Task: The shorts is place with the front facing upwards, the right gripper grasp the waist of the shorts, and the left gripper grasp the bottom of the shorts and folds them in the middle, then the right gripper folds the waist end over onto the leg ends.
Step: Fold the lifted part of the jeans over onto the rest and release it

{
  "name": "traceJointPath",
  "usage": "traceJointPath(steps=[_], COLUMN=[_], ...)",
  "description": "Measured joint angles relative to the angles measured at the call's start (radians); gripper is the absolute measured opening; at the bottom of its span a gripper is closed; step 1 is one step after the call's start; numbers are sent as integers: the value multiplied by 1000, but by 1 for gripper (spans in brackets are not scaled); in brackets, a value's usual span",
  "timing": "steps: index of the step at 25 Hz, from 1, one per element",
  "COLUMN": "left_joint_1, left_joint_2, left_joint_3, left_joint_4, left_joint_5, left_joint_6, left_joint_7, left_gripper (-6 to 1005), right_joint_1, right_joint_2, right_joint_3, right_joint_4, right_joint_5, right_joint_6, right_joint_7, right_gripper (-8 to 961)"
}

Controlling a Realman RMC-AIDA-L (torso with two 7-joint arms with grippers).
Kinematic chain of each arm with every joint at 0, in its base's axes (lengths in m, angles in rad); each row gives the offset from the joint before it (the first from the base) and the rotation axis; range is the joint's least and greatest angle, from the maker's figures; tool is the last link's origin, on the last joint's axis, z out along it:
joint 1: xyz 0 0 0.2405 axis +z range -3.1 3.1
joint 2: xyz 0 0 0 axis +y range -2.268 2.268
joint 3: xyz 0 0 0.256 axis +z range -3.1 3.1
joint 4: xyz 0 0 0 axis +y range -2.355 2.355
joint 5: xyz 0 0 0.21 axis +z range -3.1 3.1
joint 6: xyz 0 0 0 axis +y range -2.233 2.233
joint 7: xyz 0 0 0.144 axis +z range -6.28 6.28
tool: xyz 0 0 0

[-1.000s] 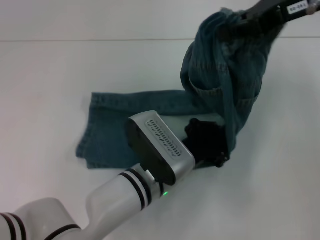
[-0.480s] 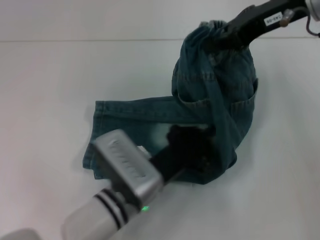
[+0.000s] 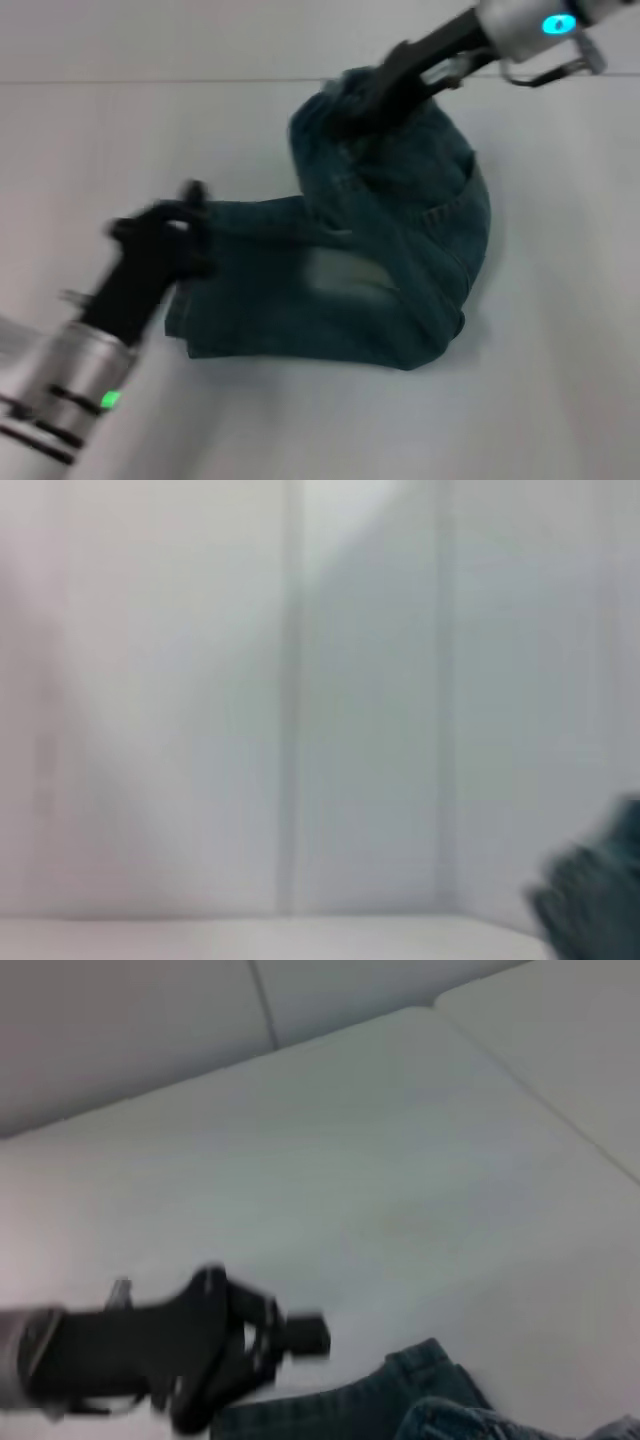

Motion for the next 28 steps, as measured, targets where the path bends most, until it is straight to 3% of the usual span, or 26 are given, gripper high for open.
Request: traceJointPath(steps=[7,13,19,28], left_joint_1=[70,88,84,79], left_joint_2=[2,5,4,2], left_joint_3=[-179,-222,-223,-217], left_joint_4=[100,130,133,126], left_joint_5=[-1,-2,-2,4], left_joint_6=[66,68,58,46], left_joint_7=[-99,-130,-135,-136], left_gripper=[1,1,2,1], right_joint_1=[89,171,173,162], right_joint_2=[50,52,58,55], right_joint_3=[-138,-192,-223,-276], right_joint_4=[100,288,305,299], right_joint_5=[7,53,86,119], right_joint_6=[83,168,159,83], right_joint_7=[-3,-16,-30,-82], right_gripper=[69,82,96,467])
